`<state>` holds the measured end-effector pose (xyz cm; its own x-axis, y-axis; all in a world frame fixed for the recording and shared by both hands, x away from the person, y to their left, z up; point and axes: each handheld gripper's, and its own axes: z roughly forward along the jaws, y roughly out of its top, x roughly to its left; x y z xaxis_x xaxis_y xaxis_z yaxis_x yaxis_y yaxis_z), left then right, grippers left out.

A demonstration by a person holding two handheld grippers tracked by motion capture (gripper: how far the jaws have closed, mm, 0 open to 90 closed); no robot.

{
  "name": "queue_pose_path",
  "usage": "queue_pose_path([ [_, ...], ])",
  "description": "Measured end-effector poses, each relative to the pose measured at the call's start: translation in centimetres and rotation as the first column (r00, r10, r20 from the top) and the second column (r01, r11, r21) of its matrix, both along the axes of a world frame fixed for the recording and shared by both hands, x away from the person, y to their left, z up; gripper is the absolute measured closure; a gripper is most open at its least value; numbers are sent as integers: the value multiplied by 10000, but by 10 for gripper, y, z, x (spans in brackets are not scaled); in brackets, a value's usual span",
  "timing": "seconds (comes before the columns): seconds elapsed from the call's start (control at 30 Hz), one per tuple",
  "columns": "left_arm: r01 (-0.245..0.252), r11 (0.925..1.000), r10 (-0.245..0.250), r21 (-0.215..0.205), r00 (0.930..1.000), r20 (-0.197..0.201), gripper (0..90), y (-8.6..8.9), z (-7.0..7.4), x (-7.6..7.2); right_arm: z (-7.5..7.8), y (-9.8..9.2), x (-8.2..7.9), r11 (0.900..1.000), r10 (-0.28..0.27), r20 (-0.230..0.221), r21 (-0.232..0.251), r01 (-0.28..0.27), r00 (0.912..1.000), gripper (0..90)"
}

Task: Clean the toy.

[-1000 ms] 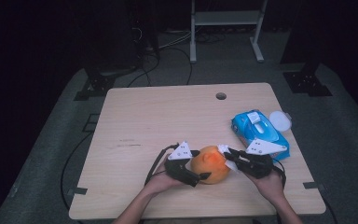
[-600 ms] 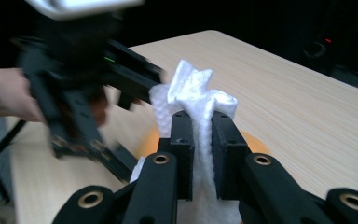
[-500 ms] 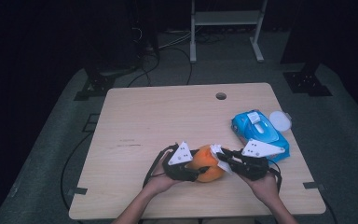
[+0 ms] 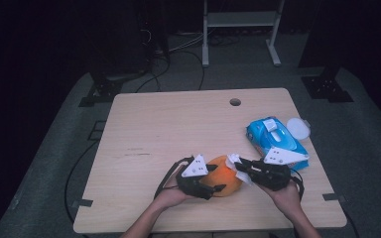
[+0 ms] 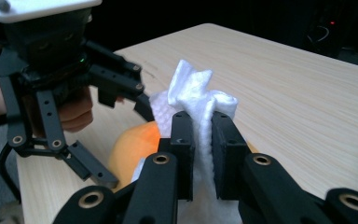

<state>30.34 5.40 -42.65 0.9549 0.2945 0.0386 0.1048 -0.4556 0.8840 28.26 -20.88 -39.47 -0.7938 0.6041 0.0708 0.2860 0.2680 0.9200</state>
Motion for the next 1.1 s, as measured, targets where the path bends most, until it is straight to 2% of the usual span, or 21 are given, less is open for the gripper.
queue_pose_path([
  [0.03,-59,9999,60,-163,10000,44,243,2,1,1,-3,1,1,9999,53,-87,-121,-54,9999,795],
  [0.1,-557,9973,560,-470,9984,51,158,5,1,5,-8,-1,4,9998,117,-264,-152,-121,9996,795],
  [0.13,-608,9970,604,-474,9981,-94,125,6,-1,7,-9,-3,5,9998,158,-401,-81,-161,9991,795],
  [0.2,-601,9978,589,-273,9974,-422,129,3,-7,11,-7,-4,5,9997,226,-497,24,-225,9985,795],
  [0.23,-568,9979,553,-312,9974,-460,156,3,-9,11,-5,-3,3,9995,318,-464,59,-316,9984,795],
  [0.27,-590,9974,578,-415,9978,-314,213,2,-11,10,-3,-1,2,9994,344,-403,54,-343,9986,794],
  [0.33,-652,9974,655,-311,9978,103,326,0,-9,6,4,2,-3,9988,487,-154,98,-485,9987,794],
  [0.4,-623,9980,631,-126,9950,776,404,-5,-5,-1,12,5,-6,9973,623,94,394,-626,9980,794],
  [0.47,-552,9985,540,68,9918,1159,426,-9,-2,-7,17,9,-6,9981,601,397,83,-605,9974,794],
  [0.53,-650,9977,618,176,9874,1457,440,-9,2,-10,14,12,-4,9987,411,392,-305,-399,9984,795],
  [0.57,-771,9969,745,122,9864,1463,452,-6,4,-9,9,12,-2,9973,321,313,-667,-300,9990,795],
  [0.6,-815,9966,790,130,9871,1389,462,-4,5,-7,2,10,1,9967,205,219,-795,-187,9995,796],
  [0.63,-753,9971,732,118,9892,1270,462,-2,5,-6,-1,7,2,9979,191,52,-616,-188,9998,796],
  [0.67,-509,9987,500,75,9943,941,452,-3,4,-5,-3,5,3,9985,255,-105,-492,-260,9996,796],
  [0.7,-260,9995,252,151,9984,500,420,-4,3,-4,-2,4,4,9977,363,-172,-568,-372,9992,796],
  [0.77,169,9996,-172,203,9998,110,373,-7,0,-4,-3,4,3,9954,502,-333,-796,-527,9982,795],
  [0.9,707,9974,-704,157,9974,-167,365,-5,1,-5,-1,-3,4,9971,222,-332,-717,-246,9992,794],
  [1.0,933,9956,-936,-99,9949,-363,365,-2,3,-5,-6,-9,6,9977,103,-626,-670,-145,9980,794],
  [1.03,893,9957,-902,-265,9954,-331,353,0,5,-5,-8,-10,6,9974,169,-775,-684,-222,9968,795],
  [1.1,267,9987,-270,-445,9996,-69,278,0,8,-3,-11,-9,2,9955,213,-786,-900,-284,9967,795],
])
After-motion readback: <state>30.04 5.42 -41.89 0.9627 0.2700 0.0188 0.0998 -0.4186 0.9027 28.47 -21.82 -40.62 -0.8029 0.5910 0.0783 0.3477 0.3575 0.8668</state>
